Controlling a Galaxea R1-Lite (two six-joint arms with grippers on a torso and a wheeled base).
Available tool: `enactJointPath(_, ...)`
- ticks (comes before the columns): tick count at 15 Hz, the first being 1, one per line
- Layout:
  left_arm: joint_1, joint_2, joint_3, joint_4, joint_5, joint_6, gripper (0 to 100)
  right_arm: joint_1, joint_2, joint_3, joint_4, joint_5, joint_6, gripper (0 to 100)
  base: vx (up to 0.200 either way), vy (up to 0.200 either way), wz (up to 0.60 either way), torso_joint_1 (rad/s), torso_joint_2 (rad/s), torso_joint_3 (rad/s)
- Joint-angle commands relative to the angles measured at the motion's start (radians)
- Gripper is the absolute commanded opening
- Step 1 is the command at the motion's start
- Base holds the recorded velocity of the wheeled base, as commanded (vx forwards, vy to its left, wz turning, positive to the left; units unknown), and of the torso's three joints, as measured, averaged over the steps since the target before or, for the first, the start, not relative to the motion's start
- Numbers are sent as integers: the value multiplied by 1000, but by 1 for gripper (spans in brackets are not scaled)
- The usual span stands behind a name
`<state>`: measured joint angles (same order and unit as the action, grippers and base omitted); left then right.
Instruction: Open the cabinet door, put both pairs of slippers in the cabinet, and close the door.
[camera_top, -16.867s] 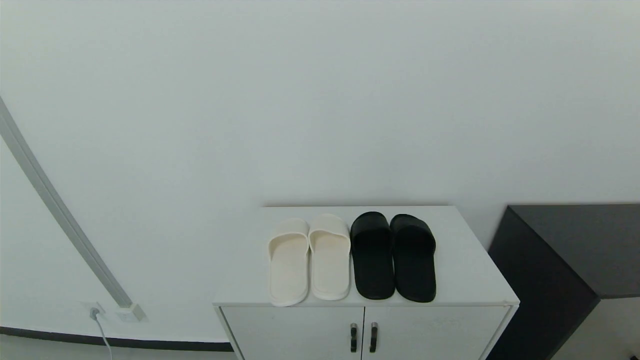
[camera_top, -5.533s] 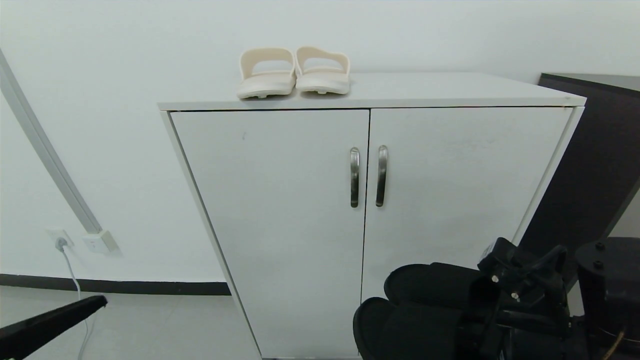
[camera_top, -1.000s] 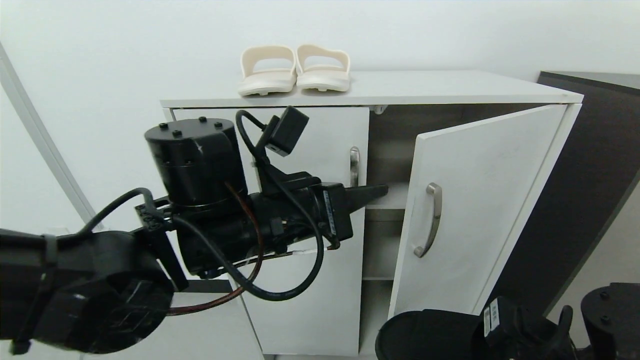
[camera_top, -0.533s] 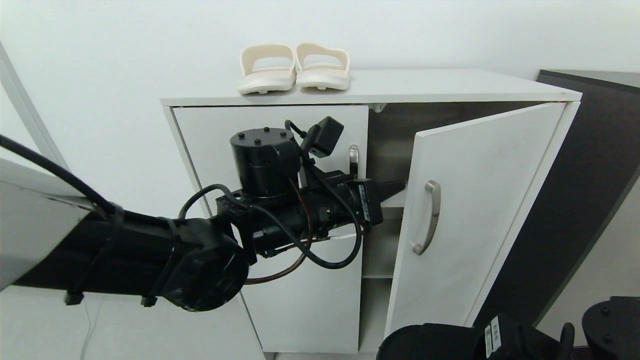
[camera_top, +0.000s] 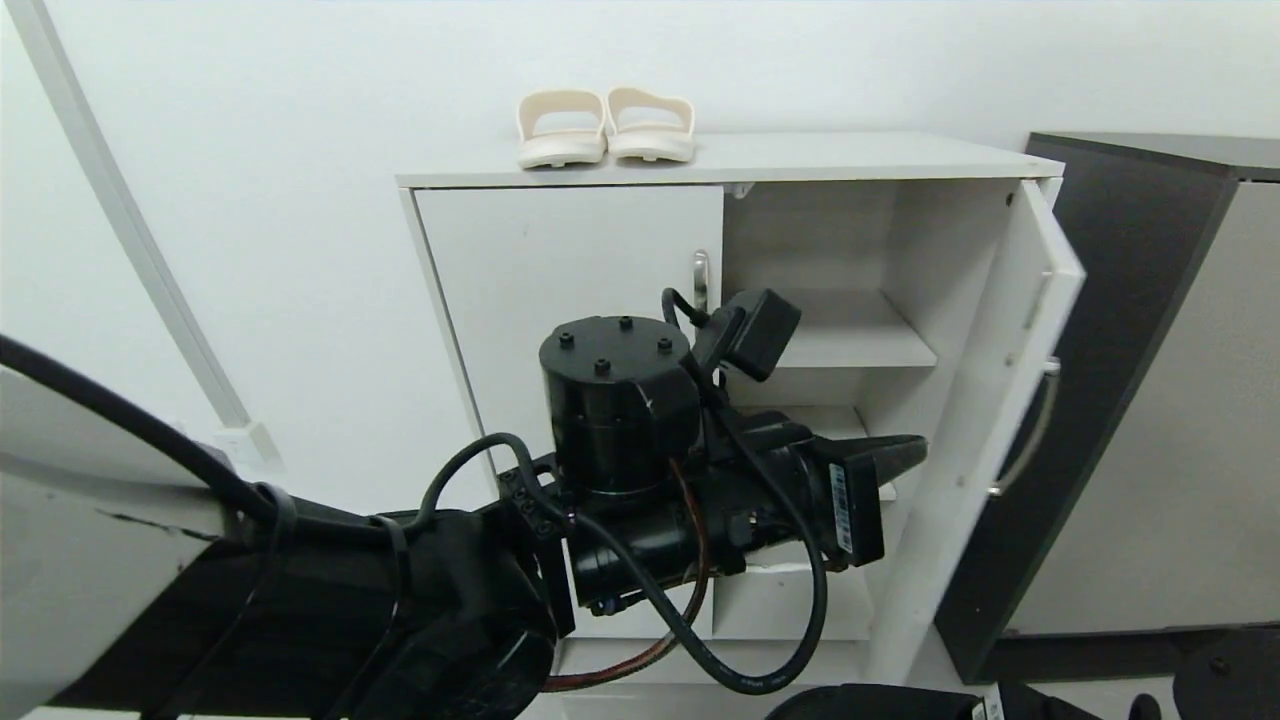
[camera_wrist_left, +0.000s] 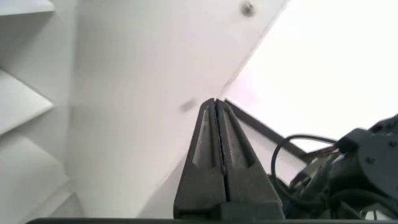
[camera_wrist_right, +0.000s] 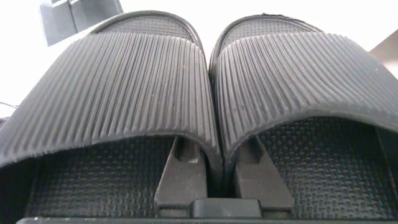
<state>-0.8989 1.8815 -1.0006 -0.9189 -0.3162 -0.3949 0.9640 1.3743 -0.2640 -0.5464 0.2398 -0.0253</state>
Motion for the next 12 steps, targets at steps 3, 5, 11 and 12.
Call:
enactJointPath(3, 46, -8, 23, -49, 2, -1, 0, 2, -1, 0, -1, 1, -1, 0, 0, 0, 0, 0, 0, 0)
enactJointPath(5, 75, -50, 68, -64, 3, 1, 0, -4, 6, -1, -6, 0, -1, 0, 0, 0, 0, 0, 0, 0)
enactJointPath(11, 321, -611, 504, 29, 129, 108, 0, -217, 149, -115, -115, -47, 45, 0, 0, 0, 0, 0, 0, 0)
enactJointPath(12, 351, -723, 554, 106, 192, 128, 0, -217, 170, -136, -127, -116, 64, 0, 0, 0, 0, 0, 0, 0)
